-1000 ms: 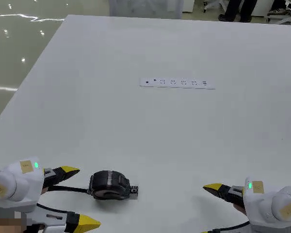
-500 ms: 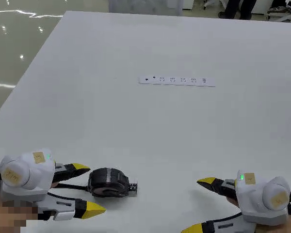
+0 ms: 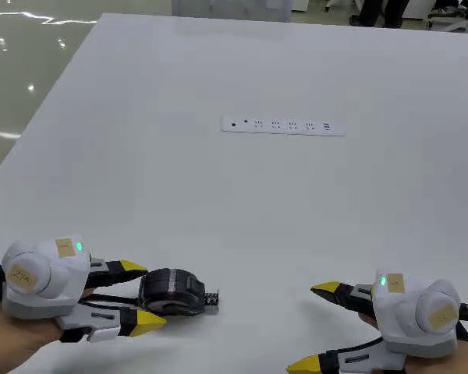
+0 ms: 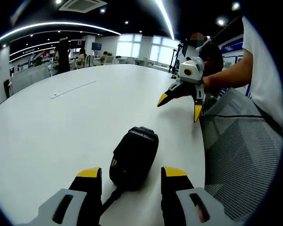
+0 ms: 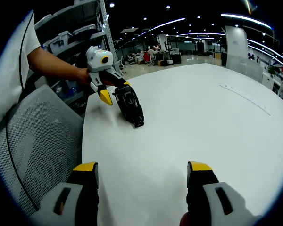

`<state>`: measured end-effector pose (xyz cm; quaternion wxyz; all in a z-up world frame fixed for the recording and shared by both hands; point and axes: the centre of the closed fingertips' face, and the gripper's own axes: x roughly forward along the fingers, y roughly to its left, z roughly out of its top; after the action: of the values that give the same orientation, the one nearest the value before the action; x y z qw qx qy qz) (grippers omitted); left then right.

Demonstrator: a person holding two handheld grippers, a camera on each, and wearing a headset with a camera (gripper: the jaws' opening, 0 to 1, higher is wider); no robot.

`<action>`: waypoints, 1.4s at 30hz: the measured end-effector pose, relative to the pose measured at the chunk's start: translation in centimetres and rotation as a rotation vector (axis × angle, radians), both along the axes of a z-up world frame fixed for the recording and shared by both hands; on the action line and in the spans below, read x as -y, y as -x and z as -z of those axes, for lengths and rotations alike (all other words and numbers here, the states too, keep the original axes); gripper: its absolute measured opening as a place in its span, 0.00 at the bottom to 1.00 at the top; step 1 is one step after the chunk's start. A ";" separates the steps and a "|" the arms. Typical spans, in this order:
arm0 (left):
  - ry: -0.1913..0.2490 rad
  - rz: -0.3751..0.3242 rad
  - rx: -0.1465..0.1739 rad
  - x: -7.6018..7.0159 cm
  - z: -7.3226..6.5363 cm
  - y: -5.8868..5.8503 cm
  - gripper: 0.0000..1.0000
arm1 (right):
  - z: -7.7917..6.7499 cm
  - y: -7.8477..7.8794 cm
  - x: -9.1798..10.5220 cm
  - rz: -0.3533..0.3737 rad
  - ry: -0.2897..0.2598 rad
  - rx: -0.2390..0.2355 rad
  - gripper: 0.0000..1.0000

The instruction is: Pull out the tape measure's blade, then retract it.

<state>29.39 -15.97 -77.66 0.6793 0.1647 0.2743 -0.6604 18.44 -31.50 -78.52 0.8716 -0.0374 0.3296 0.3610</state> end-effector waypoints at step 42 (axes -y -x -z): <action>-0.106 0.156 0.104 0.4 0.5 -0.3 0.28 | 0.5 -3.3 -2.8 -0.120 0.001 0.054 0.55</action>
<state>29.67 -16.36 -78.20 0.6295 0.2554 0.2593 -0.6865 21.73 -28.67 -78.97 0.8568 -0.0674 0.3034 0.4114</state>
